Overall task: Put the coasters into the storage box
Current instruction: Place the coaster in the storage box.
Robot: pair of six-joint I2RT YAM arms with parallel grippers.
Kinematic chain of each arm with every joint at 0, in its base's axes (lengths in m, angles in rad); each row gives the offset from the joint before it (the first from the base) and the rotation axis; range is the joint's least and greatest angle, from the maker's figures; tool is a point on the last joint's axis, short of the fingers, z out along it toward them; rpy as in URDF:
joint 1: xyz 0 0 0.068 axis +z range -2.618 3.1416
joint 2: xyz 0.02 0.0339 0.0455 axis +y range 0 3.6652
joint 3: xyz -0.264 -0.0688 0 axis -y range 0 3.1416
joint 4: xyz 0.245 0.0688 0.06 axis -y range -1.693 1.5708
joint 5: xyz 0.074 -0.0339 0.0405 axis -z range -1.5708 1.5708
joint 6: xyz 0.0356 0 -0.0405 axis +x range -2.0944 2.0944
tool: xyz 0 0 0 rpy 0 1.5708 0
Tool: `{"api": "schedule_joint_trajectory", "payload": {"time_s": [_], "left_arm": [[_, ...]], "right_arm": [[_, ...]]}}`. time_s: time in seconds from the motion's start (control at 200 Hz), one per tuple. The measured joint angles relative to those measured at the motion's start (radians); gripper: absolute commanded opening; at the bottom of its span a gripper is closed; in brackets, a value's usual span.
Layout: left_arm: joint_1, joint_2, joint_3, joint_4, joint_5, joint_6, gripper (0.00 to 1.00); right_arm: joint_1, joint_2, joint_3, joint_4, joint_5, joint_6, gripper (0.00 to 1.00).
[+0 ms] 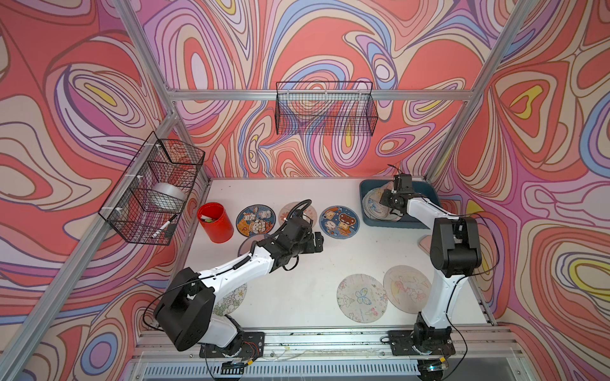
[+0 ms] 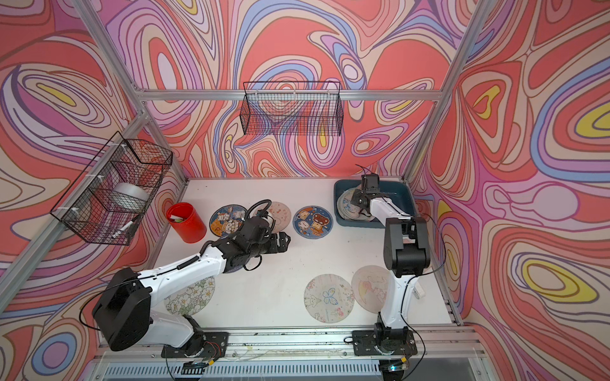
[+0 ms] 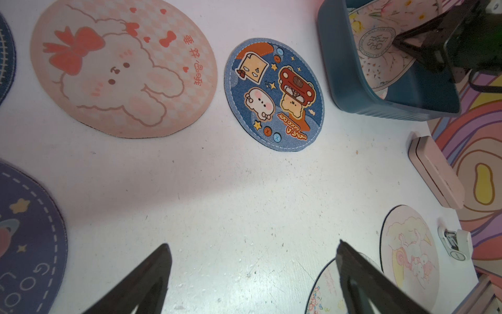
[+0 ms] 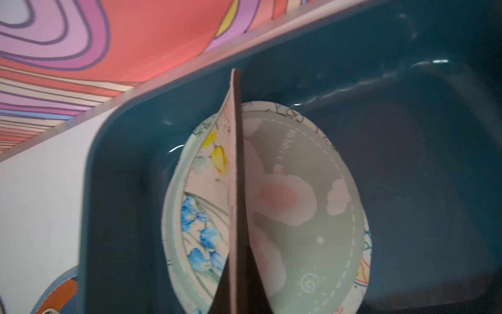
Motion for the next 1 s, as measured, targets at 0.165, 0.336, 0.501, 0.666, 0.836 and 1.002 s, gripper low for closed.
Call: {"api": "schedule_joint_trajectory", "payload": {"time_s": [0.165, 0.336, 0.501, 0.666, 0.836, 1.002], "left_arm": [[0.0, 0.022, 0.0, 0.0, 0.01, 0.001, 0.96], [0.0, 0.033, 0.0, 0.0, 0.017, 0.002, 1.0], [0.0, 0.033, 0.001, 0.0, 0.026, 0.01, 1.0], [0.0, 0.048, 0.011, 0.0, 0.043, 0.022, 1.0], [0.0, 0.073, 0.027, -0.003, 0.066, 0.034, 1.0], [-0.006, 0.095, 0.062, -0.019, 0.078, 0.051, 1.0]], "right_arm": [[-0.029, 0.048, 0.002, -0.008, 0.006, 0.016, 0.1], [-0.03, 0.056, 0.004, -0.027, 0.005, 0.022, 0.52], [-0.03, 0.056, 0.005, -0.06, 0.024, 0.03, 0.71], [-0.03, 0.03, -0.003, -0.092, 0.074, 0.028, 0.77], [-0.03, -0.089, -0.032, -0.121, 0.121, 0.013, 0.77], [-0.03, -0.243, -0.096, -0.127, 0.11, 0.01, 0.77]]}}
